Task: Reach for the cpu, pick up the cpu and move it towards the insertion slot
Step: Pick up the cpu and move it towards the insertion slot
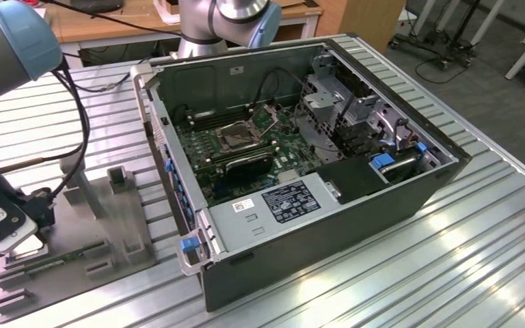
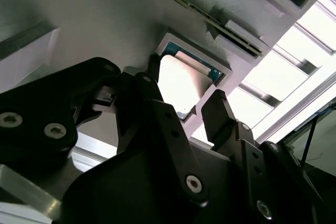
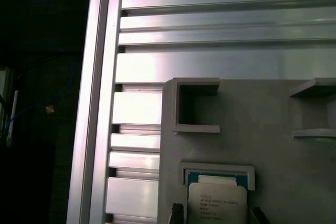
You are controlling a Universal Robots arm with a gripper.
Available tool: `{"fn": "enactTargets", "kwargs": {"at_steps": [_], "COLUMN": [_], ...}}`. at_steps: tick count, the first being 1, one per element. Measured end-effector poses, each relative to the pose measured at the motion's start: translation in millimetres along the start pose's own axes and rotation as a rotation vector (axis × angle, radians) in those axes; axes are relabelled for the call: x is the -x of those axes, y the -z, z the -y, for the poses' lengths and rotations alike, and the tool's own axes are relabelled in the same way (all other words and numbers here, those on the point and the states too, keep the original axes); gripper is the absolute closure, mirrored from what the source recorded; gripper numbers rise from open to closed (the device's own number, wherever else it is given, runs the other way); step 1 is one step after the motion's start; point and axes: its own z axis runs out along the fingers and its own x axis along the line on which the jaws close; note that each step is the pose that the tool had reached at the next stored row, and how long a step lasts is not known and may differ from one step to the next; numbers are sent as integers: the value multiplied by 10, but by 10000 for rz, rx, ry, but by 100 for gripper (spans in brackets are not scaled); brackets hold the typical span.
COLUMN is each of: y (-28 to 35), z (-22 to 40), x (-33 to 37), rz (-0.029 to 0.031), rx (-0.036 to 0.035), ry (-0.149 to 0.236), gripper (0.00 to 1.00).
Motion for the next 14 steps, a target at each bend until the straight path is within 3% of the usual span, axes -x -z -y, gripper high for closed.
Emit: {"fn": "enactTargets", "kwargs": {"at_steps": [14], "y": [-48], "z": [-38], "x": [1], "rz": [1], "rx": [0], "ry": [0], "gripper": [41]}}
